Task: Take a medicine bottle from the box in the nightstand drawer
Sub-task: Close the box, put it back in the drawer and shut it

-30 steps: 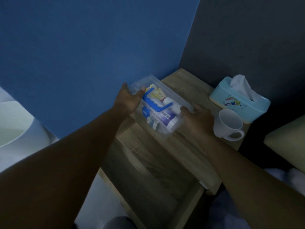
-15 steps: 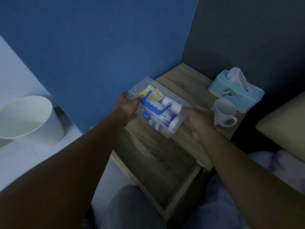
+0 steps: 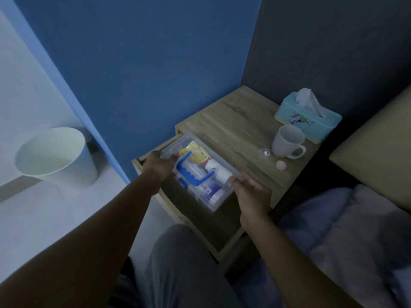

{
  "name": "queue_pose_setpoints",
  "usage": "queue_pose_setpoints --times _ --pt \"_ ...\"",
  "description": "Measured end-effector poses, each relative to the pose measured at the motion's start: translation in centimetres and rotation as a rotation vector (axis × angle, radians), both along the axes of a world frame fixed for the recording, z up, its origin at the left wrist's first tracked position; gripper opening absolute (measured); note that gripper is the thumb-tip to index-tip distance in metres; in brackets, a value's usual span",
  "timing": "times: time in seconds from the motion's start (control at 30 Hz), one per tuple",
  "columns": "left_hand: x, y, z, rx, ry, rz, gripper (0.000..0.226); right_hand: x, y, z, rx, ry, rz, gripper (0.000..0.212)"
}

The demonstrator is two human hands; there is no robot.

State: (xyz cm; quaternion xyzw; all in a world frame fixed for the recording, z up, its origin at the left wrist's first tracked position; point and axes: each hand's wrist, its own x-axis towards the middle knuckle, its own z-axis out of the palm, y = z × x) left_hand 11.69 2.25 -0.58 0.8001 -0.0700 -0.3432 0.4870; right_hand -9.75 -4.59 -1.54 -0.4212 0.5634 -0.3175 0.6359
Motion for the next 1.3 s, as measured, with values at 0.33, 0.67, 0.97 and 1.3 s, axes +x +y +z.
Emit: queue_pose_setpoints --times 0.33,0.67,0.97,1.3 --pt "-1.3 -0.1 -5.8 0.026 0.075 -0.1 0.037 0.4 0.2 -6.7 0.081 0.076 -0.019 0.044" --pt "-0.7 -2.5 -10.2 0.102 0.042 -0.096 0.039 1.8 -1.3 -12.5 0.11 0.142 -0.087 0.04" --pt "-1.2 -3.4 -12.6 0.129 0.02 -0.037 0.031 1.8 -2.5 -14.4 0.069 0.189 -0.058 0.033" --pt "-2.2 -1.1 -10.7 0.057 -0.153 -0.224 0.03 -0.2 -0.2 -11.2 -0.341 0.496 0.244 0.019"
